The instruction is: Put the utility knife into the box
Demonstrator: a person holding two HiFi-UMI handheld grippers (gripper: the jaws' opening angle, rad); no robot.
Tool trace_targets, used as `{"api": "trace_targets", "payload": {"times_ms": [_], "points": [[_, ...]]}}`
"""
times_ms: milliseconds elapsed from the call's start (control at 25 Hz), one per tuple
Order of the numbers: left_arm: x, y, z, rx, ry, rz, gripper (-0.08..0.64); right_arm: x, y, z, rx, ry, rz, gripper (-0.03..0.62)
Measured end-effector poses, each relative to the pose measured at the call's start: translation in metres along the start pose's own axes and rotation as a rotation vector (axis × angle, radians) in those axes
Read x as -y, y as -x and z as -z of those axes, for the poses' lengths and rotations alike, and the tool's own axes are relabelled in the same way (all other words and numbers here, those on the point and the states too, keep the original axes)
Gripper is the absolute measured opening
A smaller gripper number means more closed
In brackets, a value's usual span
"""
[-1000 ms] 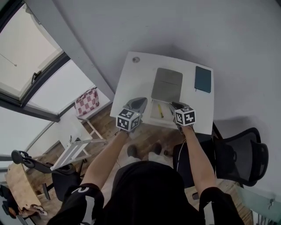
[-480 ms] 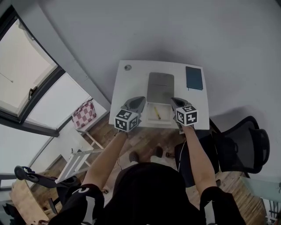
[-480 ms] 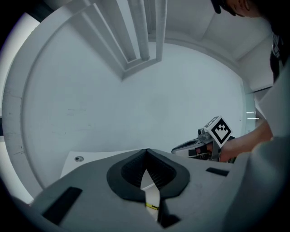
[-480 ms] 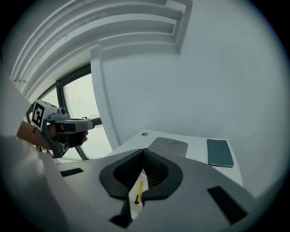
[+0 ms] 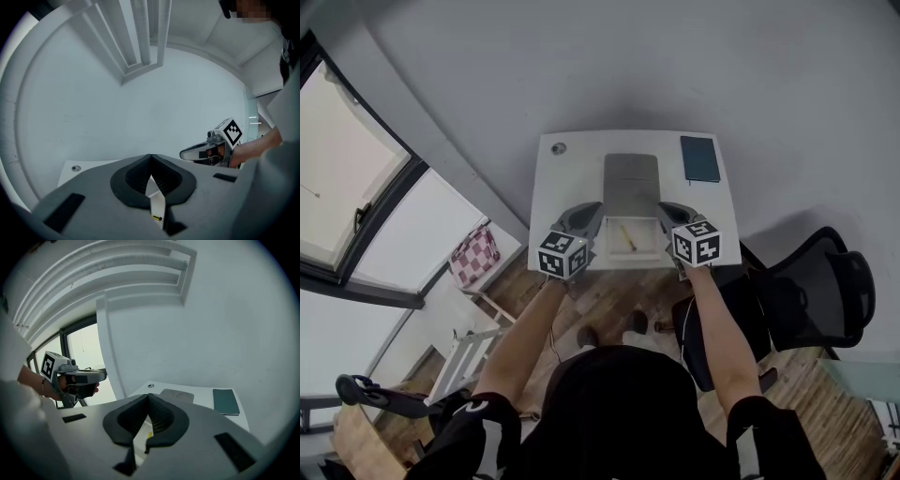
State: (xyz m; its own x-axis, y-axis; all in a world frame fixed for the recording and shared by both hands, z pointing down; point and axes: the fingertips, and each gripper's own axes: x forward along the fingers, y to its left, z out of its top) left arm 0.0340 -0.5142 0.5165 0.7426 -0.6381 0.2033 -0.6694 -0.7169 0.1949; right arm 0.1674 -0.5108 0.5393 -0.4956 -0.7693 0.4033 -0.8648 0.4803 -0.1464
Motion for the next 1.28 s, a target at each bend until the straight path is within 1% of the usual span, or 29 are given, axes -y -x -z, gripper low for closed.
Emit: {"api": "trace_targets", "payload": {"times_ms": [280, 520, 720, 1280], "points": [[0.013, 0.000, 0.000, -0.011, -0.023, 0.034, 0.026, -0.006, 0.013, 0.002, 0.020, 0.001, 0.015, 0.014], [0.020, 0.002, 0.006, -0.025, -0.035, 0.065, 0.026, -0.011, 0.018, 0.011, 0.011, -0.002, 0.017, 0.014], [0.025, 0.003, 0.008, -0.037, -0.064, 0.076, 0.025, -0.013, 0.020, 0.016, 0.001, 0.000, 0.027, 0.014], [0.021, 0.013, 0.009, -0.043, -0.066, 0.082, 0.025, -0.025, 0.019, 0.018, -0.002, 0.004, 0.032, 0.014]]}}
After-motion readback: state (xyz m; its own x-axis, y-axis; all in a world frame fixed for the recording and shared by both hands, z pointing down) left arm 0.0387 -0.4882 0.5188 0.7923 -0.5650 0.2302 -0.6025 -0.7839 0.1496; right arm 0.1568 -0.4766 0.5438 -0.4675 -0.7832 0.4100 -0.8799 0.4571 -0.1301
